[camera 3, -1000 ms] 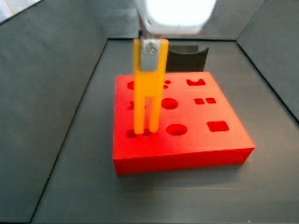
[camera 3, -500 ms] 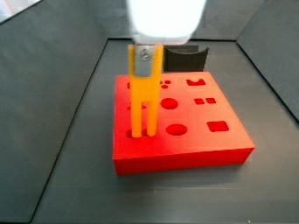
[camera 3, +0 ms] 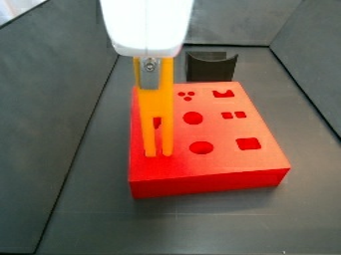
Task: Pick up the square-circle object. Move up. Move to above the board. Insert the square-circle object.
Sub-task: Insert the square-circle object.
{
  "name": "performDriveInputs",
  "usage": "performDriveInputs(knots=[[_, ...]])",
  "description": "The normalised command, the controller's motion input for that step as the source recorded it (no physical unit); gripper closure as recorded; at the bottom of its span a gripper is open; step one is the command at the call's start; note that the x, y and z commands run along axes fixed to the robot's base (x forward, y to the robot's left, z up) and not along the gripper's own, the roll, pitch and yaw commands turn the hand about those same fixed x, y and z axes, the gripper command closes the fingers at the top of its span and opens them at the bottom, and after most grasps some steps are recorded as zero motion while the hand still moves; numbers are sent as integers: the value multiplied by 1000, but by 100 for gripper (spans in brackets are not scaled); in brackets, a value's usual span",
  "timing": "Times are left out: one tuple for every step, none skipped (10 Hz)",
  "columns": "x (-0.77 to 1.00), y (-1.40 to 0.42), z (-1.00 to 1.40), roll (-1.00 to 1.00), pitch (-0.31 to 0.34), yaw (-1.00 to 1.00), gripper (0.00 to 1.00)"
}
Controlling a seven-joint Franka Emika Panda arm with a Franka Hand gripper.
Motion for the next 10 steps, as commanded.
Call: performDriveInputs(knots=[[-37, 314, -197, 0, 0, 0, 100], [0, 83, -314, 16, -31, 0, 100], [60, -83, -449, 94, -56, -11, 100], [126, -214, -477, 143, -37, 0, 100], [231, -237, -477, 166, -4, -20, 100], [271, -191, -469, 126, -81, -83, 100], [217, -231, -451, 137, -141, -123, 100], [143, -220, -391, 137, -161, -109, 100], [151, -203, -337, 209, -107, -20, 100], [29, -46, -197, 100, -136, -60, 100]])
